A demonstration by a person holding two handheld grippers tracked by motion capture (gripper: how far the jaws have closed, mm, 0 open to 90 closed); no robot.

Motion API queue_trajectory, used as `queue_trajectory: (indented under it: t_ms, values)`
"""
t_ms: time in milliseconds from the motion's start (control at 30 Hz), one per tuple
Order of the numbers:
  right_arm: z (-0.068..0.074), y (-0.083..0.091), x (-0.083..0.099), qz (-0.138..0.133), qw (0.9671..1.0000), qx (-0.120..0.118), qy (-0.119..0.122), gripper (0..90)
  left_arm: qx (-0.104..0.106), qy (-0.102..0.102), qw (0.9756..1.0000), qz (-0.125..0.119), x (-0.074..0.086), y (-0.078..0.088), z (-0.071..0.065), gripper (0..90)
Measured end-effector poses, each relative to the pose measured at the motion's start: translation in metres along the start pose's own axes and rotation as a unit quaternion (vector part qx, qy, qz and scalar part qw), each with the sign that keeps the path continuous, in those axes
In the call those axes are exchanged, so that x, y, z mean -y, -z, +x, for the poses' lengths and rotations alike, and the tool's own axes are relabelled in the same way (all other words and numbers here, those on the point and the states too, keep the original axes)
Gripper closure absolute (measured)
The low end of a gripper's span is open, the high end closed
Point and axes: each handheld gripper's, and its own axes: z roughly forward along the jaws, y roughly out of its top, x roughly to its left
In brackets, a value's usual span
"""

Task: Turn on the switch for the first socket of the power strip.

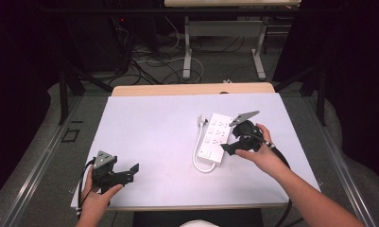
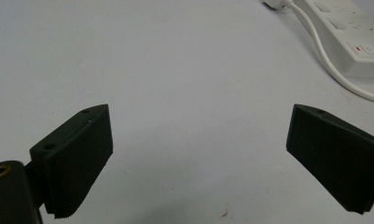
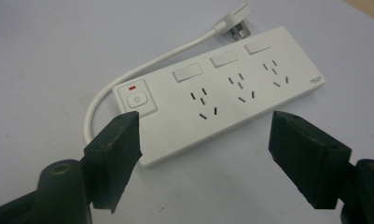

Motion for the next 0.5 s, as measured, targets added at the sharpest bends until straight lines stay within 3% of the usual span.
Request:
queue_trajectory:
  t_ms: [233, 500]
  values:
    - [0.003, -0.010, -0.009, 0.006, 0.9999, -0.015, -0.002, 26.6, -0.001, 0.002, 1.0000, -0.003, 0.000, 0.000, 0.000, 7.1]
    - [0.007, -0.021, -0.017, 0.012, 0.9997, -0.018, 0.014, 31.2, -0.002, 0.003, 1.0000, -0.003, 0.000, 0.000, 0.000, 7.3]
